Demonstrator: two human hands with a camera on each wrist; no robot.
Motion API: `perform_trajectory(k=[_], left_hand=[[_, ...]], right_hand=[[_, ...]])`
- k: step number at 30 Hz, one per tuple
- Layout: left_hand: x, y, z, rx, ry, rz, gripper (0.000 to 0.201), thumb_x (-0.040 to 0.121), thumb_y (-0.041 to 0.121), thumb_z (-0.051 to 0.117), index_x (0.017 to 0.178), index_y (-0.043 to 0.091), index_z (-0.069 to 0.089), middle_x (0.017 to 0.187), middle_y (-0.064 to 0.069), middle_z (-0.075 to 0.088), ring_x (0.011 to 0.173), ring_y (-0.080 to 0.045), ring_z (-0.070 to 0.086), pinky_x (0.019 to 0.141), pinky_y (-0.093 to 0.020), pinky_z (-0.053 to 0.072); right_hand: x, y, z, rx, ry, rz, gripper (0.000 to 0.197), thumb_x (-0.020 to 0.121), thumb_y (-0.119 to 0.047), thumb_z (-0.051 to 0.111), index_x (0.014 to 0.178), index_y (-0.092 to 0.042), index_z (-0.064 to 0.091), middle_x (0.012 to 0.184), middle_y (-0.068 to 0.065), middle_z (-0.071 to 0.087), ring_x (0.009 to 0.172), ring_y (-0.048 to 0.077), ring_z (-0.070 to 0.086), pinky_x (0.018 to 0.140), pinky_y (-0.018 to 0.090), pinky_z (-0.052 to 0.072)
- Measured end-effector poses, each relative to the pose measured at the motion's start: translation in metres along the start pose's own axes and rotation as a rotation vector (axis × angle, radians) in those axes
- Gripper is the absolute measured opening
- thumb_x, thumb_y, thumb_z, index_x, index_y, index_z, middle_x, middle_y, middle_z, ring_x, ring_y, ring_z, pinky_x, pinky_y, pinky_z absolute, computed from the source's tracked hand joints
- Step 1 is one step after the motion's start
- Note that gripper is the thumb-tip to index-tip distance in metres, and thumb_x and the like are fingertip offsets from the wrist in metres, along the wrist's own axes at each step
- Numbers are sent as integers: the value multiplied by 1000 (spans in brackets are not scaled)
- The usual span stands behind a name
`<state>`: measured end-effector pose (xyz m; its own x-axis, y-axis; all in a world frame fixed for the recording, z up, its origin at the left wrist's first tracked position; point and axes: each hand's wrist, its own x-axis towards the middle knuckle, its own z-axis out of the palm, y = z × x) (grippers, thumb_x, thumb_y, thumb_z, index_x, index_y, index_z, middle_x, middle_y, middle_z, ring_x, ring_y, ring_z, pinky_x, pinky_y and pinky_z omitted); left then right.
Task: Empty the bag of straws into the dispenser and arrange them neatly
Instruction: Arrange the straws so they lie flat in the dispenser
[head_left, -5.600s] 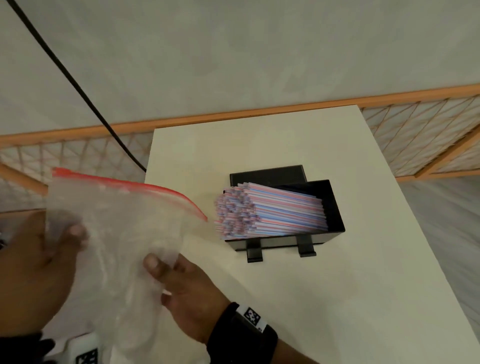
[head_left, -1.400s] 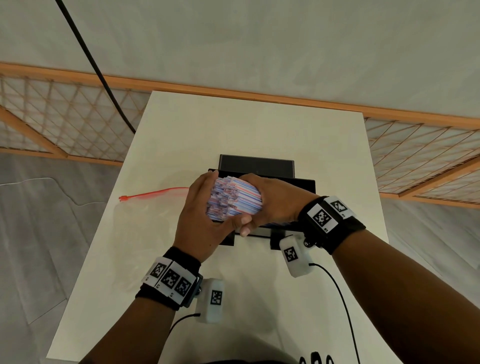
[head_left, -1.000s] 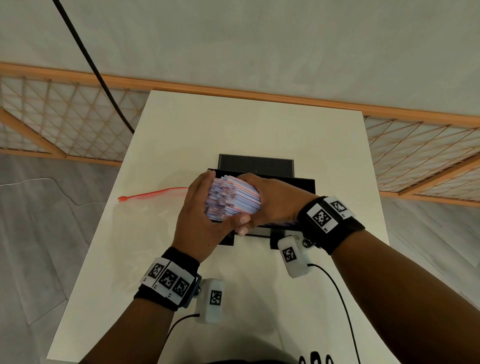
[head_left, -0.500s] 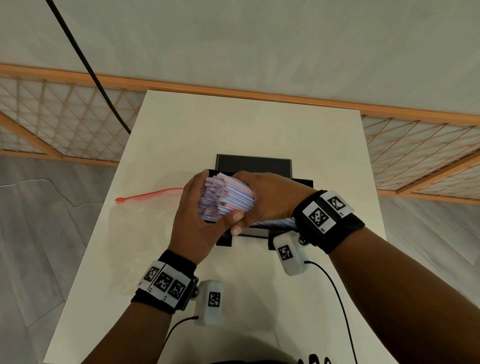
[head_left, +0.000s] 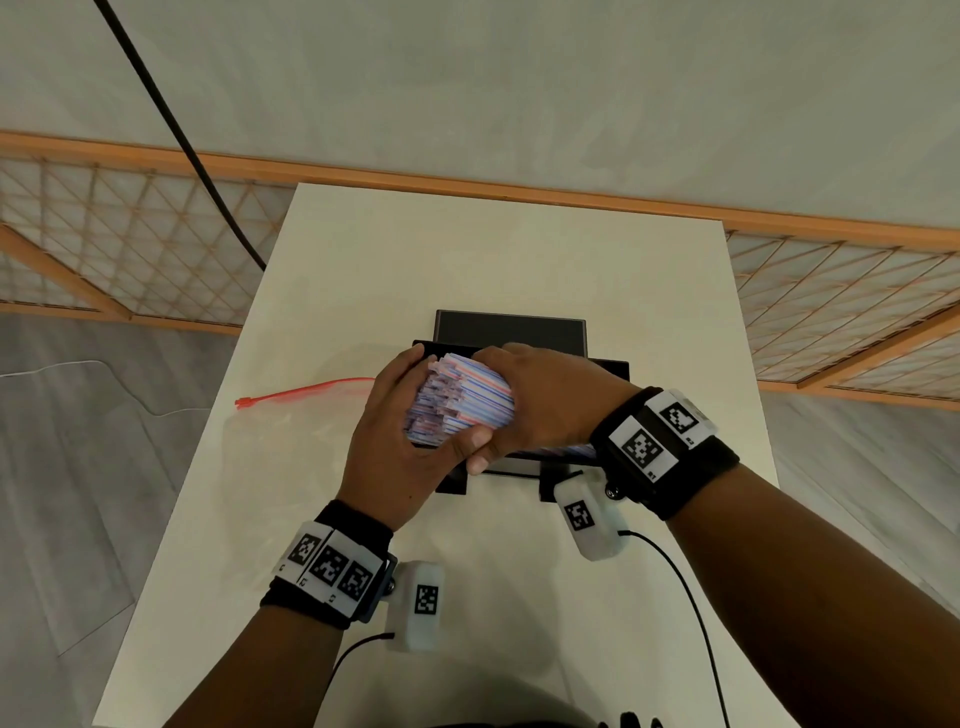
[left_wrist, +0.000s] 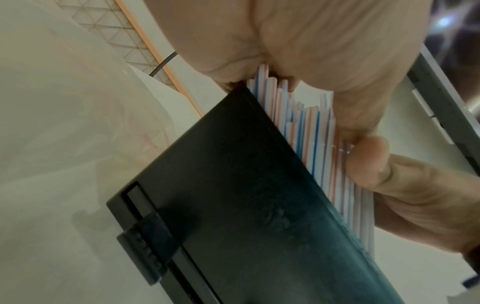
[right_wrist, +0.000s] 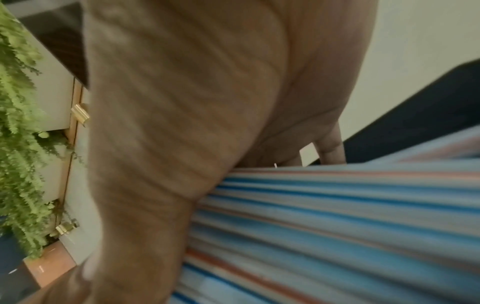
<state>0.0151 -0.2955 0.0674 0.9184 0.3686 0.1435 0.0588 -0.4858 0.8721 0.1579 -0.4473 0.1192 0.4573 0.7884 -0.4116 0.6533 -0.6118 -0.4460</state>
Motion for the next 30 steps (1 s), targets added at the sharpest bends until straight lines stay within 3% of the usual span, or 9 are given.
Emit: perform_trajectory(k=[2,6,9,12,15,18,22,26,30], left_hand=[[0,0,-1,8,-3,8,80,70,59,76,139,29,47,148,6,45,133,-4,48,108,-14,39],[-2,-3,2,34,-5,-39,101,70,61,72,151,12,37,153,0,42,138,-7,44,112,-14,37],[-3,-4,3,44,0,-56,106,70,66,70,153,12,34,154,0,41,140,-10,42,114,-22,38],[-4,-3,4,50,3,-60,108,69,74,65,153,13,34,152,1,43,139,-11,44,114,-27,40],[-4,0,4,46,7,-47,101,71,65,70,151,14,36,150,0,45,137,-12,45,113,-31,42],[-4,2,5,43,21,-44,97,72,63,71,150,14,38,149,1,46,137,-10,46,112,-27,42],[-3,4,4,63,16,-18,88,75,62,69,146,17,44,148,2,46,135,-6,46,108,-9,36],[-4,3,2,57,21,-11,81,76,59,70,143,20,47,147,4,47,134,-6,48,106,-10,39],[-5,-2,2,48,19,-39,84,75,59,71,144,19,47,149,6,45,134,-5,47,104,-8,39]], right_hand=[[-1,0,1,21,6,-2,100,61,-72,84,143,-30,44,121,-4,57,105,17,61,94,39,52],[-1,1,9,59,60,-36,102,57,-70,86,141,-29,46,124,-3,59,109,19,62,96,42,54],[-3,1,15,71,142,-61,105,57,-69,87,144,-25,48,134,-2,55,117,19,60,100,43,53],[-3,2,19,33,189,-82,110,53,-79,79,145,-26,49,132,-1,54,118,21,55,104,44,50],[-2,2,15,115,137,-88,102,59,-65,90,143,-22,52,129,0,59,119,18,56,108,39,46],[-3,3,9,277,64,-52,90,60,-47,97,137,-27,55,125,-6,64,113,12,61,105,36,50],[3,6,8,425,-24,2,94,56,-39,101,135,-30,50,120,-10,68,110,9,66,103,34,53],[7,7,2,422,-119,12,81,59,-37,101,124,-29,55,114,-10,69,104,6,66,93,25,49],[9,11,2,418,-179,43,85,57,-42,100,127,-31,53,116,-9,71,109,11,66,104,36,51]])
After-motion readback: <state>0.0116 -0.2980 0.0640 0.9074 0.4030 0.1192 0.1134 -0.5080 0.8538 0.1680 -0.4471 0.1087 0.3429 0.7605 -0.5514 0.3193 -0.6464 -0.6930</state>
